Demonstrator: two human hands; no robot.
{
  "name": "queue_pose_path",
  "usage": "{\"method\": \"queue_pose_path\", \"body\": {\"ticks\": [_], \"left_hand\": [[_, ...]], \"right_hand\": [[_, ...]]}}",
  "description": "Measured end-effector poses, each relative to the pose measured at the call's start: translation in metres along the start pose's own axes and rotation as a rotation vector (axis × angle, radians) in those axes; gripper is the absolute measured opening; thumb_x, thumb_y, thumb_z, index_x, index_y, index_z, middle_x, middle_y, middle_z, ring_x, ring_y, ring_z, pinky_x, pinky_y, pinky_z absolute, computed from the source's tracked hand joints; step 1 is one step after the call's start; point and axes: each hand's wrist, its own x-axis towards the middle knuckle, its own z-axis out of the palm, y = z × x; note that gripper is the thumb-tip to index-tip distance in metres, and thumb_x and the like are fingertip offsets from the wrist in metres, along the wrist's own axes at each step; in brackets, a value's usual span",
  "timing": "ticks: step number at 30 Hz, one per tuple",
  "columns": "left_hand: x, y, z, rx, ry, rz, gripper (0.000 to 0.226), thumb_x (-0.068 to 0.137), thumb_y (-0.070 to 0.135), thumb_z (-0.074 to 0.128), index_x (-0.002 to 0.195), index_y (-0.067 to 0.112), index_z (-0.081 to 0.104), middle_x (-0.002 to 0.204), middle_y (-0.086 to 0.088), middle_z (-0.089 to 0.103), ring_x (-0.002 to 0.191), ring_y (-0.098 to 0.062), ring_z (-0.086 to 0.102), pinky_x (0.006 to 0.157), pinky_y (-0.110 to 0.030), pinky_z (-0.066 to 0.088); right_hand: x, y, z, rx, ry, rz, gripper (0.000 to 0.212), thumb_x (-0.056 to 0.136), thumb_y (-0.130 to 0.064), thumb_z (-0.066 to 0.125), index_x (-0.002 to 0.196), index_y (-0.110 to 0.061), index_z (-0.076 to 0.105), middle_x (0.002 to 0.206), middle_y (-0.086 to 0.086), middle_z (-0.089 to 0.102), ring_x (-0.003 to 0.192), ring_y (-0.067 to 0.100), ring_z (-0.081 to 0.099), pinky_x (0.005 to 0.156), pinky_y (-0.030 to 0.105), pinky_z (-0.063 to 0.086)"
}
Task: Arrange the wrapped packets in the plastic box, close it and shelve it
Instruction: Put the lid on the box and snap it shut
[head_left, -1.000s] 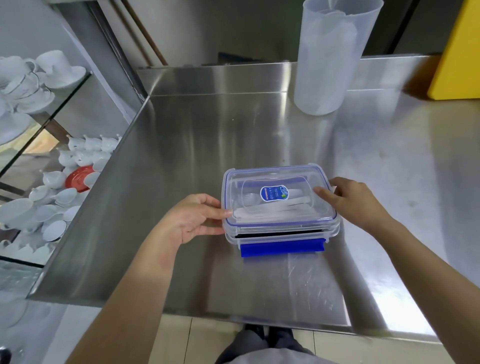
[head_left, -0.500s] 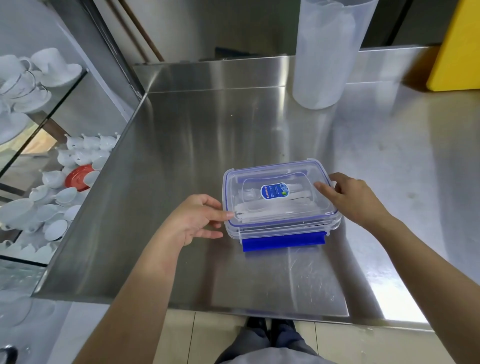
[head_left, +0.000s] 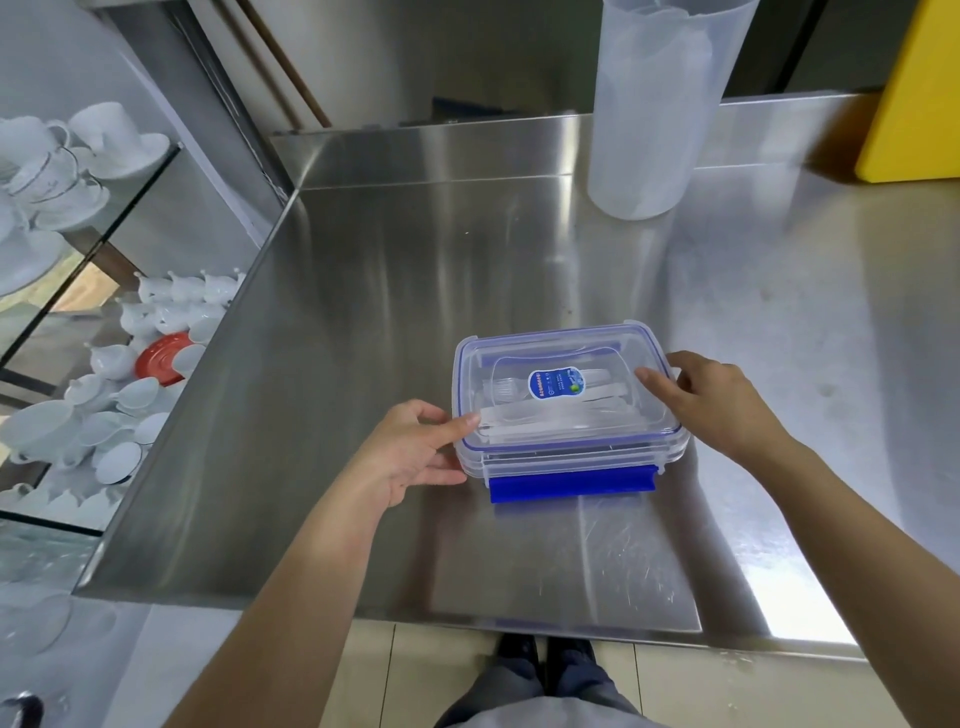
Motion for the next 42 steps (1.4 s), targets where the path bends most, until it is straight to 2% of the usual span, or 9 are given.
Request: {"method": "queue_pose_path", "body": {"ticks": [8, 12, 17, 22, 28, 33, 36, 39, 42], "left_hand": [[0.003, 0.002, -0.002, 0.137, 0.068, 0.041, 0.031, 0.077, 0.024, 0.076, 0.078, 0.006, 0.051, 0.109, -0.014, 0.062, 0.102, -0.025, 0.059, 0.062, -0.038, 0.058], [0.004, -0.003, -0.001, 0.098, 0.031, -0.002, 0.030, 0.080, 0.023, 0.074, 0.073, 0.007, 0.049, 0.110, -0.017, 0.063, 0.098, -0.028, 0.061, 0.065, -0.042, 0.059], [0.004, 0.000, -0.004, 0.053, -0.010, -0.049, 0.031, 0.076, 0.019, 0.077, 0.089, 0.005, 0.052, 0.110, -0.019, 0.064, 0.095, -0.032, 0.064, 0.059, -0.038, 0.060], [0.004, -0.004, -0.004, -0.161, -0.086, -0.111, 0.043, 0.079, 0.006, 0.073, 0.114, -0.003, 0.051, 0.100, -0.019, 0.068, 0.076, -0.028, 0.069, 0.059, -0.036, 0.061], [0.008, -0.007, -0.001, -0.157, -0.067, -0.087, 0.023, 0.081, 0.002, 0.069, 0.099, 0.002, 0.056, 0.085, -0.013, 0.070, 0.069, -0.022, 0.068, 0.063, -0.038, 0.060], [0.009, -0.004, -0.005, -0.143, -0.015, -0.052, 0.036, 0.077, 0.008, 0.074, 0.107, 0.002, 0.056, 0.090, -0.013, 0.070, 0.073, -0.022, 0.068, 0.062, -0.034, 0.058], [0.010, -0.004, -0.001, 0.166, 0.206, 0.148, 0.049, 0.078, 0.020, 0.075, 0.119, 0.007, 0.050, 0.113, -0.010, 0.060, 0.096, -0.024, 0.061, 0.082, -0.037, 0.052], [0.004, -0.012, 0.013, 0.689, 0.568, 0.729, 0.042, 0.083, 0.026, 0.066, 0.118, 0.009, 0.051, 0.115, -0.010, 0.057, 0.103, -0.026, 0.053, 0.089, -0.037, 0.042], [-0.001, -0.019, 0.036, 0.949, 0.476, 1.216, 0.041, 0.079, 0.037, 0.058, 0.110, 0.010, 0.053, 0.106, -0.010, 0.064, 0.097, -0.025, 0.051, 0.087, -0.034, 0.035]], "right_hand": [[-0.001, -0.001, -0.003, -0.072, -0.037, -0.002, 0.045, 0.092, -0.045, 0.046, 0.101, -0.003, 0.060, 0.075, 0.013, 0.060, 0.075, 0.034, 0.057, 0.062, 0.034, 0.042], [-0.005, 0.001, -0.001, -0.101, -0.041, -0.016, 0.043, 0.094, -0.042, 0.042, 0.095, -0.003, 0.058, 0.070, 0.009, 0.054, 0.069, 0.033, 0.053, 0.059, 0.031, 0.037], [-0.010, 0.002, 0.006, -0.015, 0.026, 0.016, 0.040, 0.093, -0.044, 0.043, 0.104, -0.008, 0.057, 0.064, 0.005, 0.052, 0.070, 0.032, 0.056, 0.060, 0.033, 0.042], [-0.013, 0.003, 0.010, 0.254, -0.021, 0.101, 0.041, 0.092, -0.045, 0.046, 0.116, -0.012, 0.056, 0.087, 0.009, 0.062, 0.078, 0.026, 0.057, 0.057, 0.026, 0.042], [-0.013, 0.008, 0.012, 0.374, -0.103, 0.107, 0.037, 0.092, -0.043, 0.047, 0.094, -0.009, 0.061, 0.085, 0.012, 0.065, 0.071, 0.022, 0.058, 0.055, 0.023, 0.043], [0.001, 0.016, 0.009, 0.529, -0.080, 0.169, 0.041, 0.086, -0.045, 0.057, 0.107, -0.011, 0.062, 0.100, 0.007, 0.066, 0.093, 0.024, 0.060, 0.084, 0.039, 0.051], [0.015, 0.013, 0.007, 0.627, -0.039, 0.195, 0.043, 0.086, -0.045, 0.057, 0.110, -0.010, 0.062, 0.108, 0.007, 0.065, 0.099, 0.025, 0.059, 0.089, 0.040, 0.048], [0.031, 0.005, 0.006, 0.761, -0.143, 0.255, 0.047, 0.087, -0.047, 0.055, 0.113, -0.009, 0.060, 0.109, 0.008, 0.066, 0.098, 0.025, 0.061, 0.083, 0.033, 0.046], [0.047, -0.001, 0.011, 0.811, -0.261, 0.309, 0.048, 0.086, -0.049, 0.055, 0.112, -0.009, 0.061, 0.106, 0.010, 0.069, 0.094, 0.026, 0.065, 0.080, 0.034, 0.049]]}}
